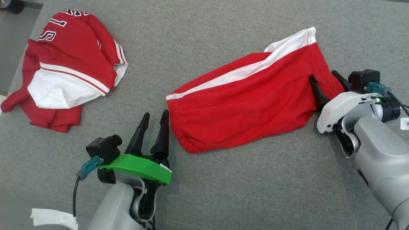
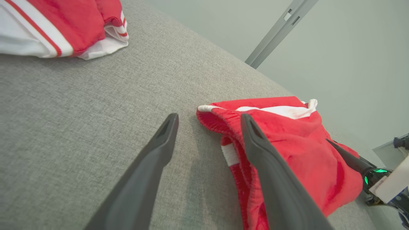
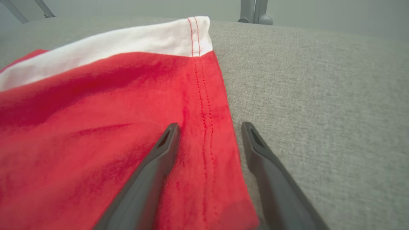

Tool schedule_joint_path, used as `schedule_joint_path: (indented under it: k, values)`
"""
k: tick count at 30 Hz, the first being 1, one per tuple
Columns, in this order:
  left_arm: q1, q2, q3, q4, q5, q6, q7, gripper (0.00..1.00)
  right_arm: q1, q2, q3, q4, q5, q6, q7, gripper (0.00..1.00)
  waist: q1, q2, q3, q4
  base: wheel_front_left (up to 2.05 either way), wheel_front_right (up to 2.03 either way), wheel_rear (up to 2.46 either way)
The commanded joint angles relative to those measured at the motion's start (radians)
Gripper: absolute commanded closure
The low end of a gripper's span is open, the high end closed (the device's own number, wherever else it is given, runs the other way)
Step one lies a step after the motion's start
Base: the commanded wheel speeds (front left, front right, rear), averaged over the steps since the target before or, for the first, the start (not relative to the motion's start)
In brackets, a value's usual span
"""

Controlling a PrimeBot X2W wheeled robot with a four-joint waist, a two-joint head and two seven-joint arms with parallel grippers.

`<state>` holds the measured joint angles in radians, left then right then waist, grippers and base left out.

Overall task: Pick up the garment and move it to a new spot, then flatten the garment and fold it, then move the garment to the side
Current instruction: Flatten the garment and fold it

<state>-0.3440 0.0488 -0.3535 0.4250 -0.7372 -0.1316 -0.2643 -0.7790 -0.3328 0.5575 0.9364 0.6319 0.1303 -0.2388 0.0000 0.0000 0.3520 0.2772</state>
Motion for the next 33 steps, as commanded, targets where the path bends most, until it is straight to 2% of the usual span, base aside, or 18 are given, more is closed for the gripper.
schedule_joint_path:
  k: [1,2,3,4,6,10,16,23,29,33]
  values:
    - [0.01,0.003,0.002,0.0,0.016,0.002,0.0,0.0,0.044,0.011,0.02,0.034,0.009,0.0,0.034,0.0,0.0,0.0,-0.001,0.001,0.0,0.0,0.0]
    - [0.011,0.003,0.001,0.001,0.018,0.002,0.0,0.0,0.048,0.019,0.026,0.048,0.017,0.0,0.05,0.0,0.0,0.0,-0.003,0.001,0.0,0.0,0.0]
    - [0.013,0.003,0.001,0.003,0.019,0.002,0.0,0.0,0.054,0.029,0.03,0.058,0.026,0.001,0.064,0.13,0.0,0.0,-0.006,0.002,0.0,0.0,0.0]
    - [0.016,0.003,0.003,0.004,0.022,0.002,0.0,0.0,0.059,0.038,0.037,0.063,0.034,0.001,0.07,1.0,0.0,0.0,-0.01,0.002,0.0,0.0,0.0]
    - [0.023,0.003,0.008,0.004,0.033,0.002,0.0,0.0,0.077,0.052,0.049,0.066,0.053,0.003,0.077,1.0,0.0,0.0,-0.026,-0.001,0.0,0.0,0.0]
    - [0.055,0.003,0.028,0.016,0.047,0.002,0.0,0.0,0.102,0.05,0.034,0.077,0.084,0.0,0.022,1.0,0.0,0.0,-0.084,-0.027,0.0,0.0,0.0]
    - [0.139,0.003,0.054,0.055,0.074,0.002,0.0,0.0,0.168,0.054,-0.007,0.105,0.14,-0.002,-0.016,1.0,0.0,0.0,-0.201,-0.108,0.0,0.0,0.0]
    - [0.219,0.004,0.051,0.07,0.091,0.002,0.0,0.0,0.279,0.04,-0.051,0.102,0.194,-0.002,-0.022,1.0,0.0,0.0,-0.28,-0.18,0.0,0.0,0.0]
    - [0.26,0.004,0.032,0.063,0.11,0.002,0.0,0.0,0.351,0.012,-0.122,0.044,0.174,-0.001,-0.024,1.0,0.0,0.0,-0.292,-0.222,0.0,0.0,0.0]
    - [0.255,0.004,0.033,0.059,0.116,0.002,0.0,0.0,0.36,0.035,-0.189,-0.117,0.112,0.0,-0.025,1.0,0.0,0.0,-0.285,-0.234,0.0,0.0,0.0]
